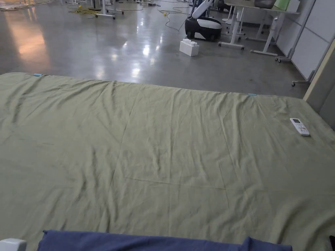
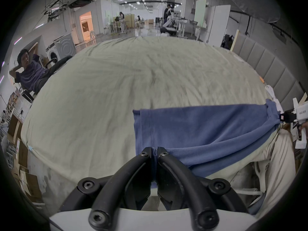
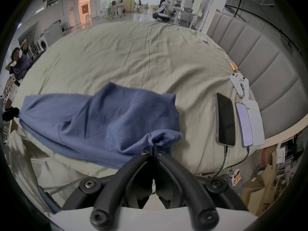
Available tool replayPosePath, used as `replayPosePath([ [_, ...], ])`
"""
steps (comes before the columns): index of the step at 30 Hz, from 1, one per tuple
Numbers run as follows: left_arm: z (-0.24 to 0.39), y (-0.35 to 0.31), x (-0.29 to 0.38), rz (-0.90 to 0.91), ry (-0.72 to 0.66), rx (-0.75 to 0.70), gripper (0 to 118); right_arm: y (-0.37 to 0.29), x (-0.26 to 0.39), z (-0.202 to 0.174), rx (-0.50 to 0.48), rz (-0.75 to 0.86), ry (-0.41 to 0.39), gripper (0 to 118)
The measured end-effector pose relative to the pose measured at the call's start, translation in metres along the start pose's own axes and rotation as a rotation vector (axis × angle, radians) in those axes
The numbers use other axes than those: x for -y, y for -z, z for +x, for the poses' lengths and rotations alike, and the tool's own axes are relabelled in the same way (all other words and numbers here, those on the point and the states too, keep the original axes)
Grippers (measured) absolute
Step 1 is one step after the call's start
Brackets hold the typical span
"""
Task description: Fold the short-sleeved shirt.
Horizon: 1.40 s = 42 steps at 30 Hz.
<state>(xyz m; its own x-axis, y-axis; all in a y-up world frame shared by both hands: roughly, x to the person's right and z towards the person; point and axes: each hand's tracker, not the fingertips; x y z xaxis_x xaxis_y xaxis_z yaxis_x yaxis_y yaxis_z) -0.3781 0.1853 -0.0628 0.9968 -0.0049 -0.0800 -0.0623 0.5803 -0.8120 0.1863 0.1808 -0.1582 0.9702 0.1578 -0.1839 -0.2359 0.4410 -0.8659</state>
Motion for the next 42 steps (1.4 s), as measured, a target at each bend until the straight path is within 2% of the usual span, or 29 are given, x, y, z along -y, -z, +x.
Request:
replayPosePath([
  [1, 0.003, 0.001, 0.000, -0.016, 0.008, -0.006, 6, 0.005, 0.002, -0.002, 0.008, -0.004, 0.001, 1],
  [3, 0.006, 0.004, 0.001, -0.041, 0.022, -0.013, 6, 0.013, 0.004, -0.008, 0.041, -0.029, -0.046, 1],
  [8, 0.011, 0.021, 0.006, -0.147, 0.058, -0.043, 6, 0.023, 0.007, -0.014, 0.052, -0.032, -0.033, 1],
  [13, 0.012, 0.028, 0.001, -0.165, 0.069, -0.060, 6, 0.019, 0.008, -0.013, 0.053, -0.010, -0.002, 3],
  [14, 0.010, 0.027, 0.000, -0.161, 0.057, -0.053, 7, 0.013, 0.008, -0.011, 0.049, 0.000, 0.023, 8],
  [16, 0.005, 0.021, -0.007, -0.127, 0.005, -0.030, 17, -0.003, 0.005, -0.011, 0.069, 0.032, 0.048, 44],
  [17, 0.003, 0.018, -0.011, -0.107, -0.015, -0.017, 26, -0.012, 0.003, -0.011, 0.076, 0.065, 0.055, 61],
  [18, 0.002, 0.011, -0.015, -0.056, -0.040, -0.011, 44, -0.021, 0.000, -0.010, 0.075, 0.114, 0.068, 77],
  [19, 0.001, 0.005, -0.022, -0.013, -0.066, -0.003, 57, -0.031, -0.006, -0.011, 0.077, 0.168, 0.082, 82],
  [20, 0.001, 0.001, -0.030, 0.023, -0.080, 0.004, 65, -0.040, -0.011, -0.011, 0.073, 0.217, 0.096, 82],
  [24, 0.014, -0.013, -0.061, 0.213, -0.085, 0.000, 68, -0.064, -0.034, -0.022, 0.042, 0.457, 0.135, 82],
  [31, 0.061, -0.035, -0.106, 0.548, -0.039, -0.083, 67, -0.084, -0.076, -0.066, 0.081, 0.796, 0.156, 80],
  [32, 0.067, -0.038, -0.111, 0.587, -0.039, -0.097, 67, -0.085, -0.081, -0.072, 0.066, 0.826, 0.156, 77],
  [34, 0.074, -0.041, -0.118, 0.645, -0.042, -0.119, 67, -0.089, -0.089, -0.081, 0.043, 0.892, 0.166, 59],
  [36, 0.081, -0.047, -0.124, 0.695, -0.049, -0.137, 67, -0.091, -0.098, -0.091, 0.061, 0.904, 0.161, 53],
  [38, 0.084, -0.051, -0.127, 0.734, -0.053, -0.138, 65, -0.094, -0.102, -0.096, 0.058, 0.964, 0.157, 40],
  [39, 0.086, -0.053, -0.127, 0.750, -0.056, -0.140, 62, -0.094, -0.104, -0.097, 0.050, 0.989, 0.156, 28],
  [40, 0.087, -0.055, -0.127, 0.768, -0.058, -0.134, 55, -0.094, -0.105, -0.099, 0.052, 0.997, 0.160, 21],
  [41, 0.085, -0.052, -0.127, 0.776, -0.059, -0.136, 41, -0.095, -0.106, -0.102, 0.057, 1.007, 0.151, 17],
  [42, 0.086, -0.051, -0.127, 0.787, -0.059, -0.148, 15, -0.096, -0.106, -0.104, 0.065, 1.027, 0.144, 9],
])
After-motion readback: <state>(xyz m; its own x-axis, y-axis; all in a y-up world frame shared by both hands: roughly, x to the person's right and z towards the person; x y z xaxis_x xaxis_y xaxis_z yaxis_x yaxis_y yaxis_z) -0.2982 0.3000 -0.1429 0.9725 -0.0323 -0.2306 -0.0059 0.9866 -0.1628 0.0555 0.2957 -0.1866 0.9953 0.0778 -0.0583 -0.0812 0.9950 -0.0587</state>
